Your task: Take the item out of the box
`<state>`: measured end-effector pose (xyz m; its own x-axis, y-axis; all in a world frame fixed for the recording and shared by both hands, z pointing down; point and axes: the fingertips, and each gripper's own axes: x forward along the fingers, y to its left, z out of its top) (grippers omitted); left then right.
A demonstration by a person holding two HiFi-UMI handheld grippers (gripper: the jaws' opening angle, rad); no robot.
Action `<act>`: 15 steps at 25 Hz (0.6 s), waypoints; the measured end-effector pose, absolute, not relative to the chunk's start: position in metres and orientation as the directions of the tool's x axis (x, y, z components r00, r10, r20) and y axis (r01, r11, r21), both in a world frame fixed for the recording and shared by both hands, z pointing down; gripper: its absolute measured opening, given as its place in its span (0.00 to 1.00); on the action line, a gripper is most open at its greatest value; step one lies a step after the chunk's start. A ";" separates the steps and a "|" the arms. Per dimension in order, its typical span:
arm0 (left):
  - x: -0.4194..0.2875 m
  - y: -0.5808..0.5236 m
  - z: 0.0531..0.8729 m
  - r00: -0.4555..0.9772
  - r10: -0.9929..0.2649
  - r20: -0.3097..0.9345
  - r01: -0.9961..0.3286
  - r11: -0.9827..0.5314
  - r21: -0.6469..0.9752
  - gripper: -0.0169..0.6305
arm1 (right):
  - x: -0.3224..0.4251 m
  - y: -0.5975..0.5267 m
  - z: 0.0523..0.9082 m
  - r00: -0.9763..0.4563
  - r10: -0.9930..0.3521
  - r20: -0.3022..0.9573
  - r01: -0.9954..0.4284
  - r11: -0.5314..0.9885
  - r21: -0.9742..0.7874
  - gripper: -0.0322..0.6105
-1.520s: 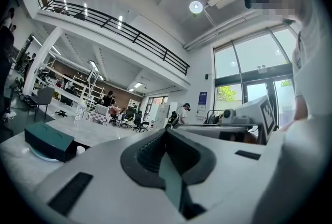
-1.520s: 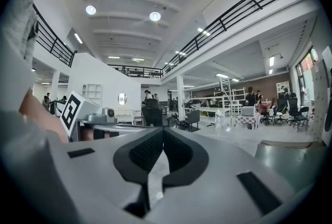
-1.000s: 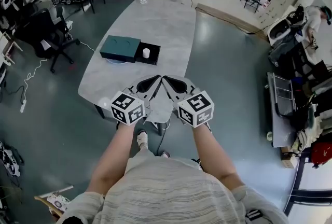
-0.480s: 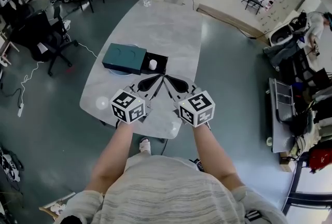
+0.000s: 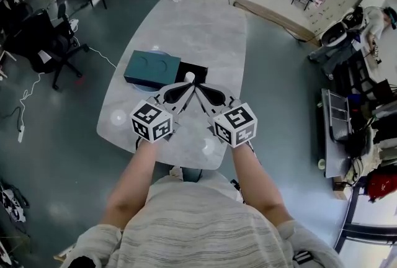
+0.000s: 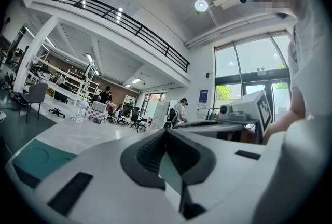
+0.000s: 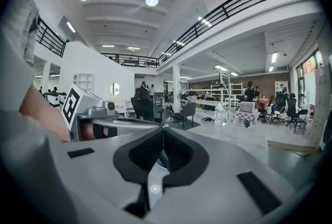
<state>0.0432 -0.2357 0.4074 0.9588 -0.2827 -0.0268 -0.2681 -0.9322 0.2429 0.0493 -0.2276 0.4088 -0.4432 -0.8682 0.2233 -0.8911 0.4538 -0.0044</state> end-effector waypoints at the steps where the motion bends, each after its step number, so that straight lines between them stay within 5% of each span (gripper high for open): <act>1: 0.043 -0.237 0.409 0.959 -0.282 -0.026 -0.267 -0.931 0.248 0.06 | 0.049 -0.229 0.410 -0.445 -0.866 0.230 -0.890 0.456 -0.005 0.08; 15: 0.067 -0.268 0.439 0.925 -0.380 0.003 -0.365 -0.887 0.284 0.06 | 0.074 -0.263 0.443 -0.550 -0.779 0.300 -0.821 0.570 -0.025 0.08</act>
<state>0.0667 -0.2679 0.4394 0.9251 -0.3798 0.0034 -0.3651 -0.8866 0.2839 0.0740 -0.2625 0.4434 -0.5501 -0.7794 0.2999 -0.8214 0.5699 -0.0254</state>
